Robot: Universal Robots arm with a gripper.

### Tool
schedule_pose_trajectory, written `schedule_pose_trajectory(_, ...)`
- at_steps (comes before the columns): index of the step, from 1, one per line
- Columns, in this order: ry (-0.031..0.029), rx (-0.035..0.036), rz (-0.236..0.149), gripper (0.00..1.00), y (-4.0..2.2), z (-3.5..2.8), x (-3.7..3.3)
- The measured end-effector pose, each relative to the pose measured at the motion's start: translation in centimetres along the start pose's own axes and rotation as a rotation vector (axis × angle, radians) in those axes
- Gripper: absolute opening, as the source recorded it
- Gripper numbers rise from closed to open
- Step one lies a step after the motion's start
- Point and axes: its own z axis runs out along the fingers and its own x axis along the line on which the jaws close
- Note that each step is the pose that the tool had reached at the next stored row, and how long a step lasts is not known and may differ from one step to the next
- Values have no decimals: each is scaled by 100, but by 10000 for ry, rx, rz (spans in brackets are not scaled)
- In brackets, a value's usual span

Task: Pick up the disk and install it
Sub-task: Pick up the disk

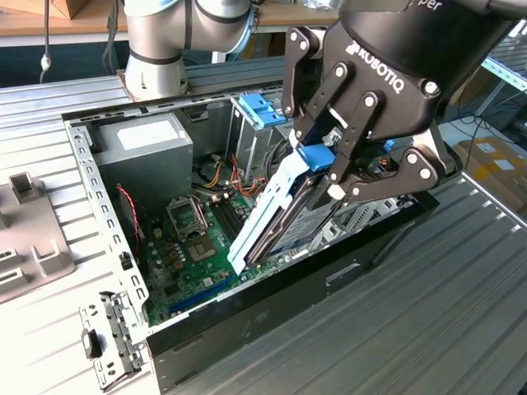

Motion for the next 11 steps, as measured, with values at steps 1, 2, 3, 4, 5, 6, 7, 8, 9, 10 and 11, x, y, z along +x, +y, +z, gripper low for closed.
schedule_pose_trajectory(1,0,0,0,37,-17,-1,1)
schedule_pose_trajectory(2,1,-1,0,37,-35,-2,1)
schedule_pose_trajectory(3,1,-1,0,37,-50,-3,1)
schedule_pose_trajectory(4,0,0,0,37,-69,-4,2)
schedule_pose_trajectory(5,1,-1,0,37,-85,-5,2)
schedule_pose_trajectory(6,1,0,0,37,-100,-6,2)
schedule_pose_trajectory(7,1,-1,-1,37,-116,-7,2)
schedule_pose_trajectory(8,1,-1,-1,37,-131,-8,2)
schedule_pose_trajectory(9,0,0,-1,37,-146,-8,3)
schedule_pose_trajectory(10,2,-1,0,37,-165,-10,3)
schedule_pose_trajectory(11,1,-1,0,37,-177,-11,3)
